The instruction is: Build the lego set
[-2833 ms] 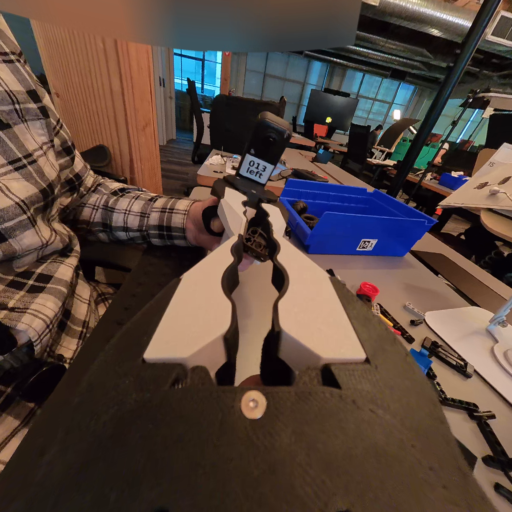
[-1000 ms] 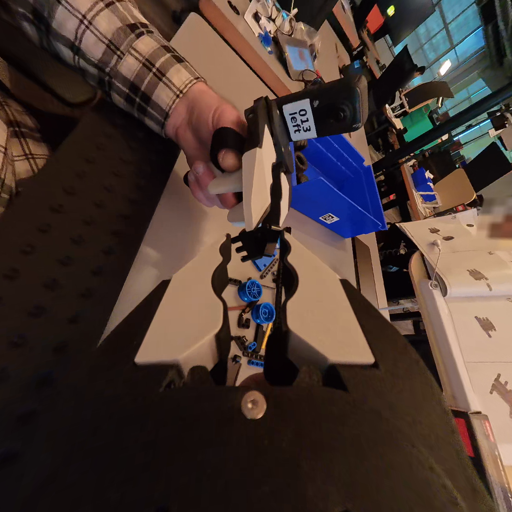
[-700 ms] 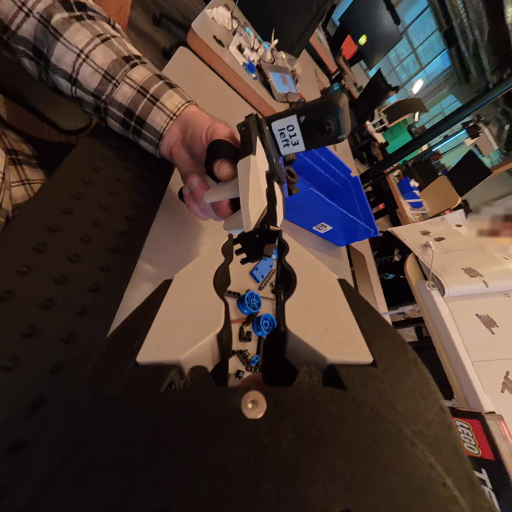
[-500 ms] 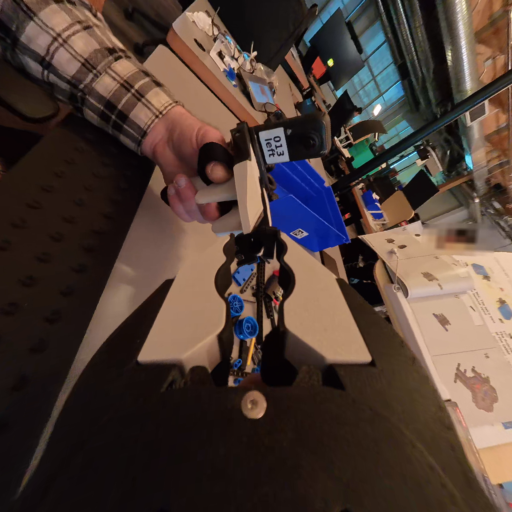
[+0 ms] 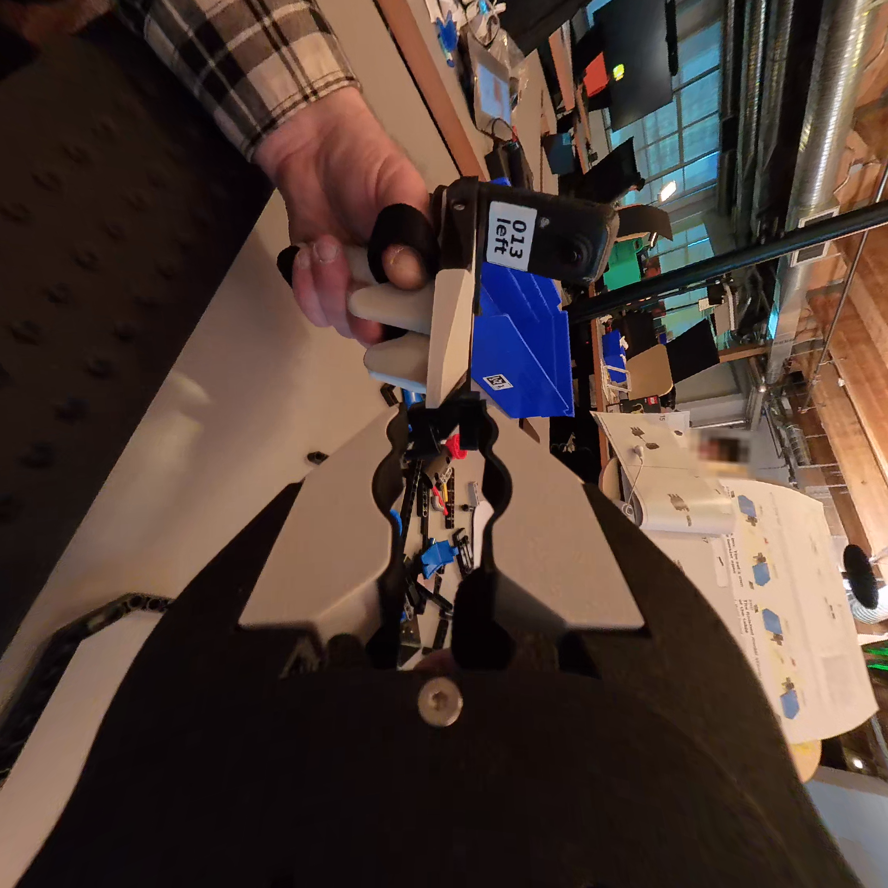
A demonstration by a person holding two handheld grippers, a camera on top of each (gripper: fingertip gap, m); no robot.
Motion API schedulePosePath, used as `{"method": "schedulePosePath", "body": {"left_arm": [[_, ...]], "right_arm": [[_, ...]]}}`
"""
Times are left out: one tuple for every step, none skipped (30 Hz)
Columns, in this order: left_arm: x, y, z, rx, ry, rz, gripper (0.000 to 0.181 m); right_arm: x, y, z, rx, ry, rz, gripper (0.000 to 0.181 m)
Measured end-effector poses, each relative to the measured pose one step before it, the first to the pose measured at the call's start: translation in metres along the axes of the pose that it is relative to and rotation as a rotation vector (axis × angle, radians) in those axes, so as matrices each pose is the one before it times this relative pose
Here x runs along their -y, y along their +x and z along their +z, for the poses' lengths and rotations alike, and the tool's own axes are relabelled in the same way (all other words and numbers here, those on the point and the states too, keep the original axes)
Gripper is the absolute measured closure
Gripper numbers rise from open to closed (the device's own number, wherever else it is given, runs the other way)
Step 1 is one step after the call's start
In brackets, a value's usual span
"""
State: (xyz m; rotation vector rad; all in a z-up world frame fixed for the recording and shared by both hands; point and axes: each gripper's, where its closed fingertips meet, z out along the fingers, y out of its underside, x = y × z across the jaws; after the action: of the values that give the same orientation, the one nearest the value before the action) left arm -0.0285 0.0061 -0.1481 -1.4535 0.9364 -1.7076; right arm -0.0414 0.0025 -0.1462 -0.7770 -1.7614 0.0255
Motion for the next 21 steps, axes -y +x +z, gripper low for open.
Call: {"method": "schedulePosePath", "body": {"left_arm": [[-0.00106,-0.00087,0.00003,0.0029,-0.0054,-0.0015,0.166],[-0.00037,-0.00066,-0.00016,0.0035,-0.0015,-0.0022,0.166],[-0.00055,-0.0005,-0.00008,0.0025,-0.0034,-0.0021,0.166],[-0.00135,-0.00103,0.00023,0.0047,-0.0073,-0.0001,0.166],[0.00026,-0.00095,-0.0002,0.0043,0.0022,-0.0014,0.166],[-0.00003,-0.00128,0.00003,0.0064,-0.0001,-0.0029,0.166],[-0.00111,-0.00155,0.00029,0.0069,-0.0061,-0.0012,0.166],[0.00047,-0.00071,-0.00047,-0.0017,0.0041,-0.008,0.166],[0.0005,-0.00104,-0.0004,0.0008,0.0039,-0.0097,0.167],[-0.001,-0.00093,0.00002,0.0017,-0.0067,-0.0061,0.166],[-0.00107,-0.00051,0.00057,0.0015,-0.007,-0.0012,0.166],[-0.00023,-0.00076,0.00059,0.0043,-0.0026,-0.0026,0.166],[-0.00051,-0.0009,0.00058,0.0015,-0.0063,-0.0032,0.166],[-0.00129,-0.00037,0.00105,-0.004,-0.0116,-0.0079,0.167],[-0.00126,-0.00195,0.00052,0.0062,-0.0106,-0.0047,0.167],[-0.00178,-0.00212,0.00056,0.0065,-0.0138,-0.0087,0.166],[-0.00133,-0.00108,0.00023,0.0029,-0.0088,0.0007,0.167],[-0.00012,0.00022,0.00035,-0.0015,-0.0019,-0.0011,0.167],[-0.00065,-0.00078,0.00075,0.007,-0.004,0.0016,0.167],[-0.00181,-0.00187,0.00092,0.0101,-0.0094,0.0013,0.167],[-0.00141,-0.00123,0.00036,0.001,-0.0041,-0.0049,0.168]], "right_arm": [[-0.00058,-0.00081,0.00039,0.0056,-0.0081,-0.0111,0.155],[-0.00067,-0.00073,0.00043,0.0068,-0.0068,-0.0062,0.155],[-0.00052,-0.00062,0.00028,0.0038,-0.0047,-0.0077,0.155],[-0.0007,-0.00106,0.00042,0.0072,-0.0081,-0.0058,0.155],[-0.00085,-0.00064,0.0005,0.0053,-0.0113,-0.0076,0.155],[-0.00098,-0.0002,0.00046,0.0002,-0.0122,-0.0131,0.155],[-0.00133,-0.00076,0.00055,0.0052,-0.0136,-0.0125,0.156],[-0.00078,-0.00021,0.00055,0.0029,-0.009,-0.0056,0.156],[-0.0005,0.00036,0.00086,-0.005,-0.0063,-0.0082,0.156],[-0.00065,-0.00048,0.00059,-0.0026,-0.0077,-0.0138,0.155],[-0.00045,-0.00103,0.0001,0.0042,-0.0042,-0.0081,0.155],[-0.00044,-0.00053,-0.0003,0.0004,-0.0019,-0.0116,0.155],[-0.00013,-0.00015,-0.00029,-0.0016,0.0006,-0.0089,0.154],[0.00028,-0.00072,0.0001,0.0028,-0.0002,-0.0055,0.154],[-0.00116,-0.00165,0.00045,0.0071,-0.0097,-0.0114,0.154],[-0.00169,-0.00191,0.00074,0.006,-0.0104,-0.0127,0.155],[-0.00137,-0.00165,0.00053,0.0066,-0.0045,0.0011,0.154],[-0.00033,-0.00055,-0.00013,0.0031,0.006,0.0184,0.155],[-0.00062,-0.00038,-0.00032,0.0019,0.0052,0.0184,0.154],[-0.00145,-0.00181,0.00037,0.0036,-0.0024,0.0057,0.154],[-0.0011,-0.00192,0.0006,0.0029,-0.0003,0.0091,0.155]]}}
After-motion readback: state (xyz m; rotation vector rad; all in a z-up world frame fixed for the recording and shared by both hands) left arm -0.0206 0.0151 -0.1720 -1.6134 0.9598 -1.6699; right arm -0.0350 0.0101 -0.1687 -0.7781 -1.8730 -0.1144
